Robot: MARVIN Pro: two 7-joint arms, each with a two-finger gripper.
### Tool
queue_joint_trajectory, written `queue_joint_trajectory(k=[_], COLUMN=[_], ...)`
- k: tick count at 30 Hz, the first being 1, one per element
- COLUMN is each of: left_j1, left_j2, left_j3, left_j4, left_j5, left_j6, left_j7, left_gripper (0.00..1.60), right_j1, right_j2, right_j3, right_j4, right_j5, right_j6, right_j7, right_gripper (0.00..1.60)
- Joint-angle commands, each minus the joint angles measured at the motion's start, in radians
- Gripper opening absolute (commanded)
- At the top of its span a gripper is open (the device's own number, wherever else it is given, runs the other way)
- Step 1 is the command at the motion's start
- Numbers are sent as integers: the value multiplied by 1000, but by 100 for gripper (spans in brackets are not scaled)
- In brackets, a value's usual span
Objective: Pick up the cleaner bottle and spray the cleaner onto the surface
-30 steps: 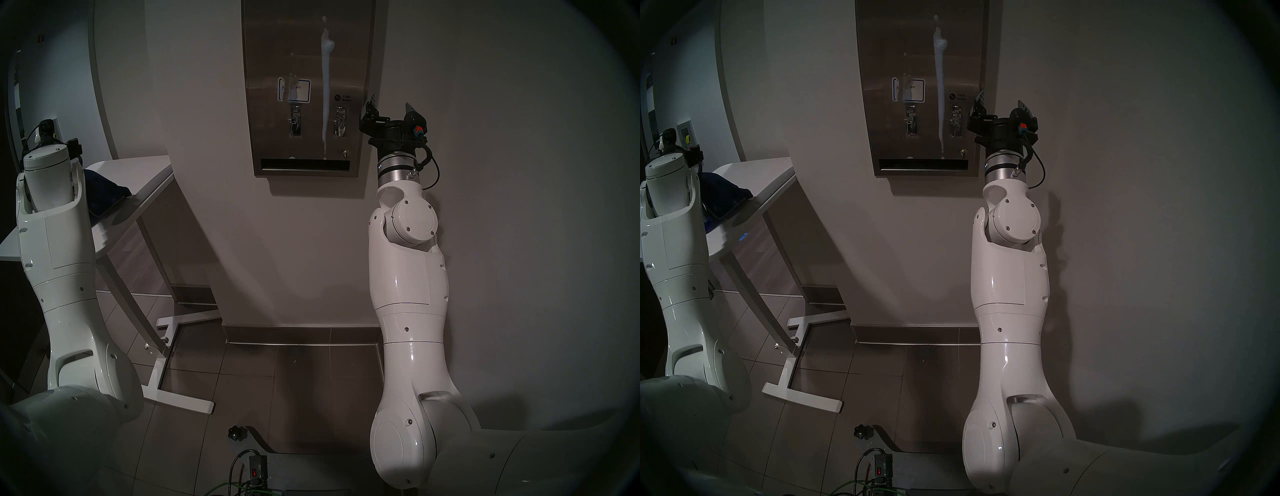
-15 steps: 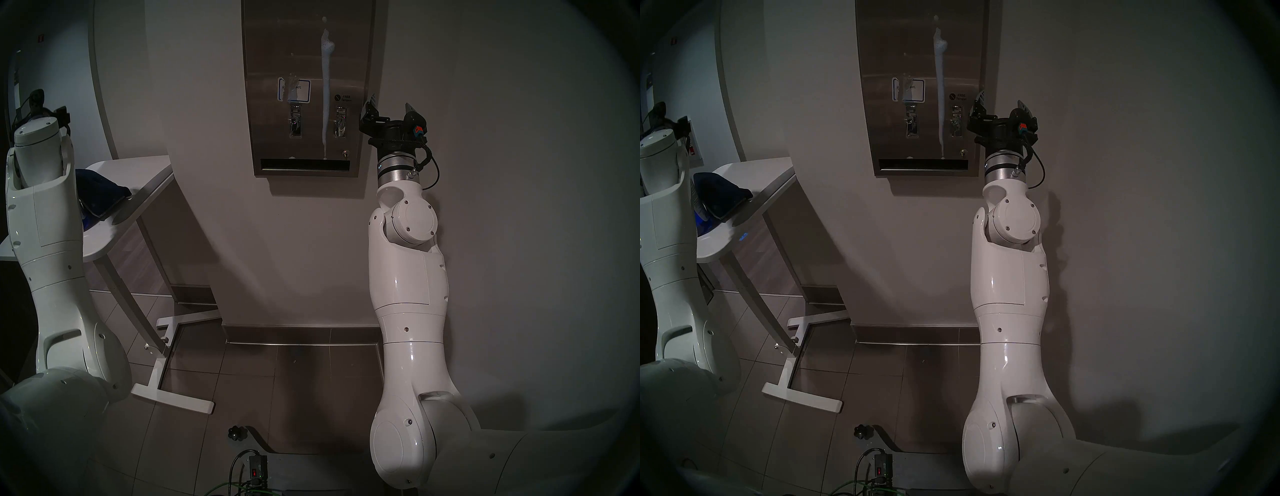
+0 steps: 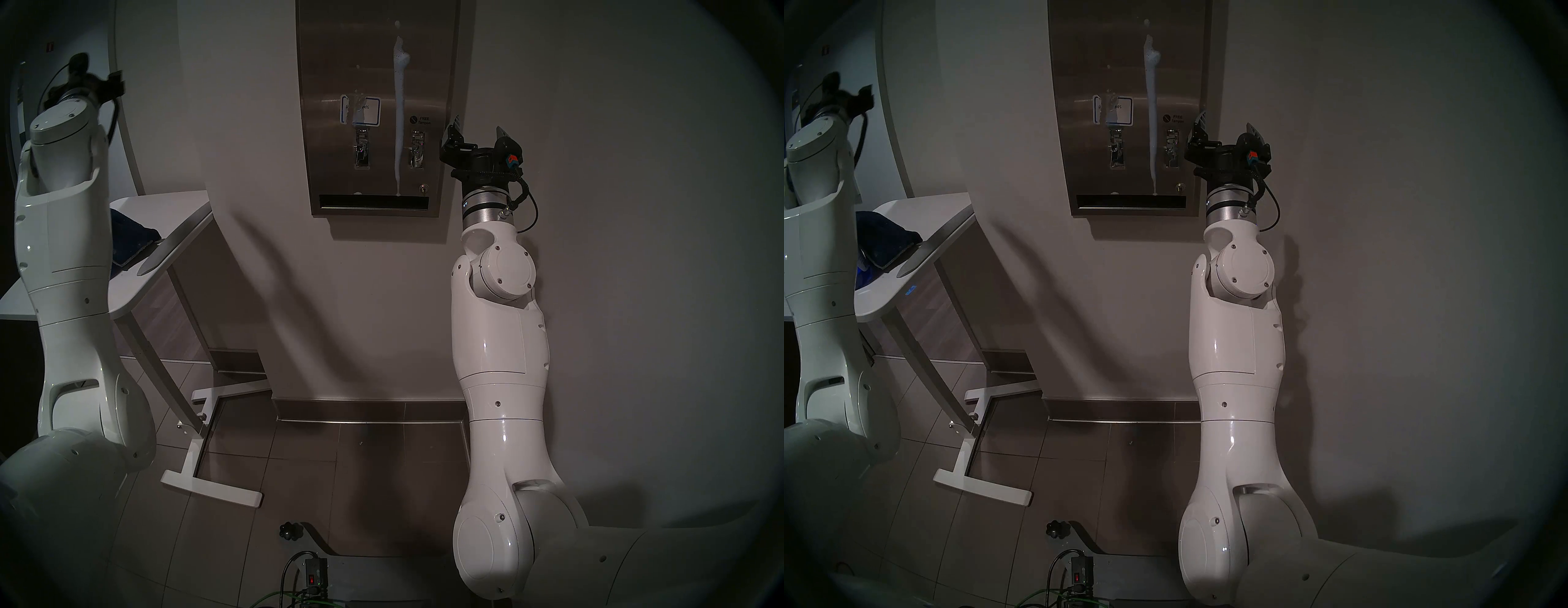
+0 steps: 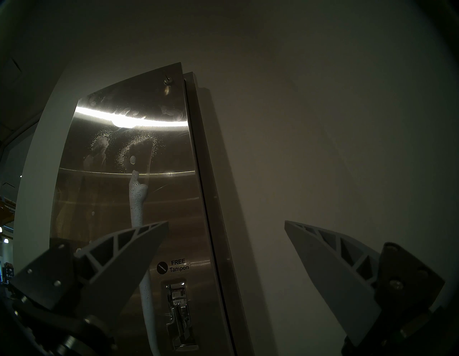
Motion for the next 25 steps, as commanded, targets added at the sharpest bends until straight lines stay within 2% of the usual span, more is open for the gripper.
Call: queue_joint_trajectory(k=[1,7,13,25], left_j1=[-110,-145,-134,-128], left_j2=[-76,-151,-209,-225], left_j3=[84,142,150,142], left_j4=[22,89,112,125], left_j5=[-55,-99,-150,-173], left_j6=[-71,-111,-165,-218], left_j7=[-22,-34,-44,-40], left_gripper=[160,160,160,160], right_j1=[31,30,30,31], right_j2=[-1,-2,-2,3], right_j3=[-8,-8,-9,-12], right_j4=[-30,-32,-33,-33], right_j5=[0,0,0,3], right_j6=[-10,-10,-11,-11], right_j7=[1,1,1,-1], right_gripper=[160,160,160,160])
